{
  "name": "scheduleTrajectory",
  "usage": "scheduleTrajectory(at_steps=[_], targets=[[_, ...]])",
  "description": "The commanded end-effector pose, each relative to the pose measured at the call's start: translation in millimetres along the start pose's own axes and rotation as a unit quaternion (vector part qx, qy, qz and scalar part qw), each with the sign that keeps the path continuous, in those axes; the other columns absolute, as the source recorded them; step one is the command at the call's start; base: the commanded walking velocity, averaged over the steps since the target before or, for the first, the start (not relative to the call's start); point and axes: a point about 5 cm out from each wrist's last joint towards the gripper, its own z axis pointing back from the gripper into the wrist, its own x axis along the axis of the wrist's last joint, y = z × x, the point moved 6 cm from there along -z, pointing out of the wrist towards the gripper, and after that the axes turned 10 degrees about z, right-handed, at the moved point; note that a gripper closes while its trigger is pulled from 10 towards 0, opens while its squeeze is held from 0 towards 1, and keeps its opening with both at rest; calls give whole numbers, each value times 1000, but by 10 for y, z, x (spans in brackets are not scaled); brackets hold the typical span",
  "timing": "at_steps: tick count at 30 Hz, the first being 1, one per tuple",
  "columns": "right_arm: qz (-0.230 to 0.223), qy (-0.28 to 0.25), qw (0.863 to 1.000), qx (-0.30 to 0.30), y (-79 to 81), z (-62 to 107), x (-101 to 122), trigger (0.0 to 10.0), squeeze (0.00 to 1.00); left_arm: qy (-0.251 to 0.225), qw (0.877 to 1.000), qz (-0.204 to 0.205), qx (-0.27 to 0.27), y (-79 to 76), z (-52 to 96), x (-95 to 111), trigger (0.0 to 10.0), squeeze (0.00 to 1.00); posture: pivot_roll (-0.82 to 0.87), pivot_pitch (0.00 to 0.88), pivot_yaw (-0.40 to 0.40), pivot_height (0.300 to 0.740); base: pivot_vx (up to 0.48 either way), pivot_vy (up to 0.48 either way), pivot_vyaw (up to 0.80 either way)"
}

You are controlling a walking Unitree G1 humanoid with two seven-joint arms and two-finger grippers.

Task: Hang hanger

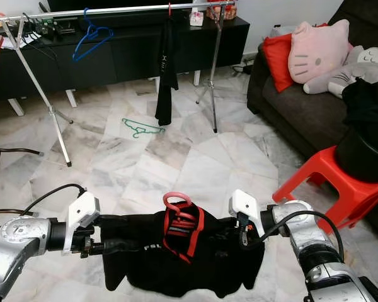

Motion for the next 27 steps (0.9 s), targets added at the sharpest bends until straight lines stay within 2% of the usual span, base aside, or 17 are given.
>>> scheduleTrajectory(at_steps=[1, 2, 3, 4, 12, 13, 14, 15, 17, 18, 21, 27], targets=[[11, -5, 1000, 20, 19, -9, 55, 0, 0, -12, 1000, -14, 10, 42, -39, 107, 10000, 0, -37, 34, -93, 740, 0, 0, 0], [11, -3, 1000, 23, 33, -24, 45, 0, 0, -22, 1000, -12, 10, 46, -49, 160, 10000, 0, -37, 35, -96, 740, 0, 0, 0], [10, 1, 1000, 26, 52, -42, 21, 0, 0, -40, 999, -10, 0, 16, -48, 255, 10000, 220, -36, 37, -100, 740, 0, 0, 0], [9, 1, 1000, 27, 57, -45, 14, 0, 0, -47, 999, -8, -5, 1, -44, 291, 10000, 1000, -36, 37, -100, 740, 0, 0, 0], [6, 3, 999, 40, 88, -54, 4, 0, 0, -53, 998, -18, -7, 0, -52, 350, 10000, 1000, -37, 46, -111, 740, 0, 0, 0], [6, 3, 999, 41, 89, -54, 5, 0, 0, -52, 998, -20, -13, -19, -55, 352, 10000, 94, -37, 46, -111, 740, 0, 0, 0], [5, 3, 999, 42, 91, -54, 6, 0, 0, -51, 998, -21, -16, -33, -57, 352, 10000, 94, -37, 46, -111, 740, 0, 0, 0], [6, 4, 999, 43, 91, -53, 7, 0, 0, -46, 998, -19, -24, -58, -65, 337, 10000, 0, -35, 49, -114, 740, 0, 0, 0], [7, 4, 999, 44, 85, -54, 16, 0, 0, -31, 999, -18, -39, -108, -80, 277, 10000, 0, -36, 51, -115, 740, 0, 0, 0], [9, 2, 999, 45, 79, -59, 31, 0, 0, -8, 999, -23, -38, -104, -108, 178, 10000, 0, -36, 52, -116, 740, 0, 0, 0], [13, -2, 999, 50, 78, -68, 63, 0, 0, 6, 999, -29, -24, -58, -168, 108, 10000, 0, -37, 52, -118, 740, 0, 0, 0], [18, -12, 997, 67, 103, -82, 120, 0, 0, -4, 1000, -26, -10, -18, -307, 114, 10000, 0, -41, 54, -121, 740, 0, 0, 0]])
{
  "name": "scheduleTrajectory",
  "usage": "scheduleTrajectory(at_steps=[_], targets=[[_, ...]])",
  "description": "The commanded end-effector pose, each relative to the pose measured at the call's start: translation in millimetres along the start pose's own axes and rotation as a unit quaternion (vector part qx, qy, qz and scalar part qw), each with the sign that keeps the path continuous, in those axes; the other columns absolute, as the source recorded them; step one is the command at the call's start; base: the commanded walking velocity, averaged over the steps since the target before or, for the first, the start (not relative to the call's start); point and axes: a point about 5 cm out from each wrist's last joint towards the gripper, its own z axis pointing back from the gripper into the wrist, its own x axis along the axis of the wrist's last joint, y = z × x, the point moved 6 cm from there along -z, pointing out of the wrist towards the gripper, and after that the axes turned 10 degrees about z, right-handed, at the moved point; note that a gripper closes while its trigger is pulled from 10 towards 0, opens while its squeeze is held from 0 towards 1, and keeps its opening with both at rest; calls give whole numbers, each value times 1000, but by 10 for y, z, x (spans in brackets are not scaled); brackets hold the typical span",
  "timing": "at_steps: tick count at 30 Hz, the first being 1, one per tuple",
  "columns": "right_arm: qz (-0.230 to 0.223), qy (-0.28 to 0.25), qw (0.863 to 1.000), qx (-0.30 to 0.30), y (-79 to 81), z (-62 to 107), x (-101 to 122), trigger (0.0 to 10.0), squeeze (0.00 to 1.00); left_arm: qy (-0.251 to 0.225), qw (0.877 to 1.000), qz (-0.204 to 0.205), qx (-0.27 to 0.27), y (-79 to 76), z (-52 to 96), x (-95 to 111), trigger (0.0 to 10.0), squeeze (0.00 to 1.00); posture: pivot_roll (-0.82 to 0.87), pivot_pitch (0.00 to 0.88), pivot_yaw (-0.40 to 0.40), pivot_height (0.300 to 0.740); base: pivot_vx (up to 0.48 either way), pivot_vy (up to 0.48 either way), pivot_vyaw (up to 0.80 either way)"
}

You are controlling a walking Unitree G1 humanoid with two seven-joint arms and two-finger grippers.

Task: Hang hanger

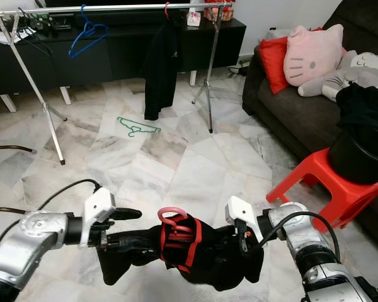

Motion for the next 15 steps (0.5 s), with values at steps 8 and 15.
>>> scheduleTrajectory(at_steps=[8, 15], targets=[[22, -13, 1000, 14, -24, 4, 131, 0, 0, -4, 1000, -7, -15, -23, -112, 45, 10000, 0, -45, 55, -119, 740, 0, 0, 0], [26, -14, 999, 23, -10, -59, 148, 0, 0, 11, 998, -6, -54, -144, -160, 1, 10000, 0, -42, 54, -121, 740, 0, 0, 0]])
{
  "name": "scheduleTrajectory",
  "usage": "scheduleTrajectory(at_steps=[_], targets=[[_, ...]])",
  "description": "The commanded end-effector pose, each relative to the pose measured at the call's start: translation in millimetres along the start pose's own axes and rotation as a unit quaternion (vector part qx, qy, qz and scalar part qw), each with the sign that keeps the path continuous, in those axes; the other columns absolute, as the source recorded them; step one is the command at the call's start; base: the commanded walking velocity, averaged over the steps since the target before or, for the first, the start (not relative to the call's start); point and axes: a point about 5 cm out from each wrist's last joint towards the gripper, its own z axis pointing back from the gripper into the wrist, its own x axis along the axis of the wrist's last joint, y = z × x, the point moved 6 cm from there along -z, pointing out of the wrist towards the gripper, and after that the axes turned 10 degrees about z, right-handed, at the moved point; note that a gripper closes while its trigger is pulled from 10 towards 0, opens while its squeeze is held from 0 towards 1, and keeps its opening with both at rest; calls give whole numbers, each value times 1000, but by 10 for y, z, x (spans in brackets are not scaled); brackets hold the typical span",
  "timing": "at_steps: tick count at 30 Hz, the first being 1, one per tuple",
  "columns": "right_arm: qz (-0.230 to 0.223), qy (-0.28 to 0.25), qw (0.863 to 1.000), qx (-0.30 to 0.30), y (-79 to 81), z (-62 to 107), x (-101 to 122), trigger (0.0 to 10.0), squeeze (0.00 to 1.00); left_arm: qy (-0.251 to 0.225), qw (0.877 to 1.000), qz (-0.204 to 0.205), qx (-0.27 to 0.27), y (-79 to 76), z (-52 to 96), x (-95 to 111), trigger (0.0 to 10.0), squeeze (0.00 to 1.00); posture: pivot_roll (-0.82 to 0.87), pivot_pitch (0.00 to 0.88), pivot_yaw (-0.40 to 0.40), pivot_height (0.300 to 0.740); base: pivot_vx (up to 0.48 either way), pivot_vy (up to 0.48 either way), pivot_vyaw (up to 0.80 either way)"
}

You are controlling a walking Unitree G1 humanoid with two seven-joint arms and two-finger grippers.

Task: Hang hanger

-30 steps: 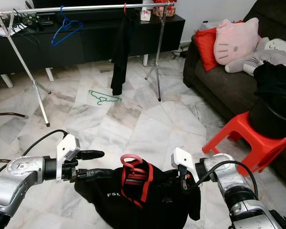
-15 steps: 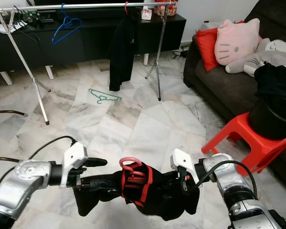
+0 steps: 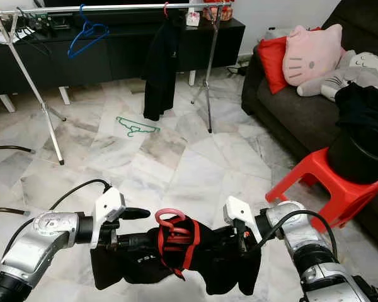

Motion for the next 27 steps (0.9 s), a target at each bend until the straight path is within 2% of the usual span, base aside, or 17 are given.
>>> scheduleTrajectory(at_steps=[1, 13, 14, 15, 16, 17, 27], targets=[[25, -5, 1000, 12, -19, -5, 100, 0, 0, 5, 1000, -9, -15, -45, -67, 23, 10000, 0, -40, 53, -122, 740, 0, 0, 0], [28, -16, 999, 19, -6, -78, 142, 0, 0, 4, 1000, -9, 0, -7, -195, 3, 10000, 0, -41, 46, -120, 740, 0, 0, 0], [29, -16, 999, 19, -6, -80, 144, 0, 0, 5, 1000, -8, 1, -4, -194, -5, 9216, 0, -42, 41, -118, 740, 0, 0, 0], [29, -16, 999, 19, -6, -80, 144, 0, 0, 5, 1000, -8, 1, -4, -194, -5, 9216, 0, -42, 41, -118, 740, 0, 0, 0], [30, -16, 999, 18, -11, -81, 150, 0, 0, 9, 1000, -7, 6, 14, -194, -25, 902, 0, -42, 41, -118, 740, 0, 0, 0], [30, -17, 999, 17, -14, -81, 152, 0, 0, 12, 1000, -6, 7, 20, -193, -37, 0, 0, -42, 41, -118, 740, 0, 0, 0], [31, -18, 999, 11, -39, -83, 167, 0, 0, 19, 1000, -1, -1, -1, -184, -80, 0, 0, -41, 46, -118, 740, 0, 0, 0]])
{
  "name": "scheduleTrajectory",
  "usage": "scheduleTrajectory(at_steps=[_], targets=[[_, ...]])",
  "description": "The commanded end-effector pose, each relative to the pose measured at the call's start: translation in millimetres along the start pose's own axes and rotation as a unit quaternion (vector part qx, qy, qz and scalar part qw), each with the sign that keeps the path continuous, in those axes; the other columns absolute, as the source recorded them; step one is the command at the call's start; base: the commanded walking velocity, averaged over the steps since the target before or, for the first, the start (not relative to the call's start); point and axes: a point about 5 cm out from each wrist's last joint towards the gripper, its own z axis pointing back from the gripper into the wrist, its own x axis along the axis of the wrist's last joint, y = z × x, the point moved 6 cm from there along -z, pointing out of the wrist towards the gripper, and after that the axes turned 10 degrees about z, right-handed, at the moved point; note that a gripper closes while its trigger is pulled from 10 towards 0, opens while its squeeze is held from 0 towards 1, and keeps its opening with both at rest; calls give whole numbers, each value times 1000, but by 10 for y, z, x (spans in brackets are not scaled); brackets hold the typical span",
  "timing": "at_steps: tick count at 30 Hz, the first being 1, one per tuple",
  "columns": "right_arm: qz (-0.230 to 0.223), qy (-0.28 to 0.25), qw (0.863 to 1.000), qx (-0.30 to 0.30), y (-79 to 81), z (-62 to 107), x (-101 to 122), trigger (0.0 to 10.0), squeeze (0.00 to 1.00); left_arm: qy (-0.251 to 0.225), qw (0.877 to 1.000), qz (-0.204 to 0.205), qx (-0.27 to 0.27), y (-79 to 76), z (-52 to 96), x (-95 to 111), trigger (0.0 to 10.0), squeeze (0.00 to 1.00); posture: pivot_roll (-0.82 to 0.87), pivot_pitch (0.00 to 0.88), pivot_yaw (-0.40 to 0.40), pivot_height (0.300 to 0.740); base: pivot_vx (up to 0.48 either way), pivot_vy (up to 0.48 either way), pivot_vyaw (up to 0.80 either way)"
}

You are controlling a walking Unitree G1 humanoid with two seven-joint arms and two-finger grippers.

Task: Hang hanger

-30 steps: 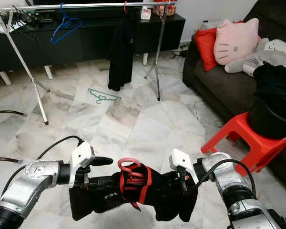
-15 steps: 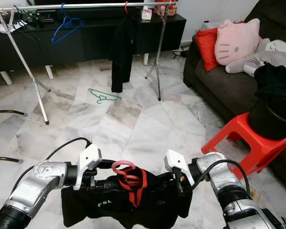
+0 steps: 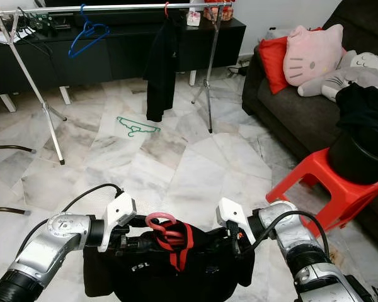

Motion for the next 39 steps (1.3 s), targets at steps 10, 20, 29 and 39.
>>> scheduleTrajectory(at_steps=[10, 20, 29, 39], targets=[[25, -19, 999, -2, -63, -21, 146, 0, 0, 10, 1000, -2, -20, -65, -31, -22, 0, 0, -39, 53, -117, 740, 0, 0, 0], [25, -21, 999, 0, -60, -40, 152, 0, 0, 5, 1000, -1, -31, -98, -58, 8, 0, 0, -39, 55, -114, 740, 0, 0, 0], [23, -21, 1000, -2, -60, -43, 145, 0, 0, 0, 999, -2, -35, -106, -49, 27, 0, 0, -39, 52, -114, 740, 0, 0, 0], [23, -21, 1000, 0, -53, -50, 142, 0, 0, -4, 999, -2, -34, -103, -48, 41, 0, 0, -36, 47, -114, 740, 0, 0, 0]])
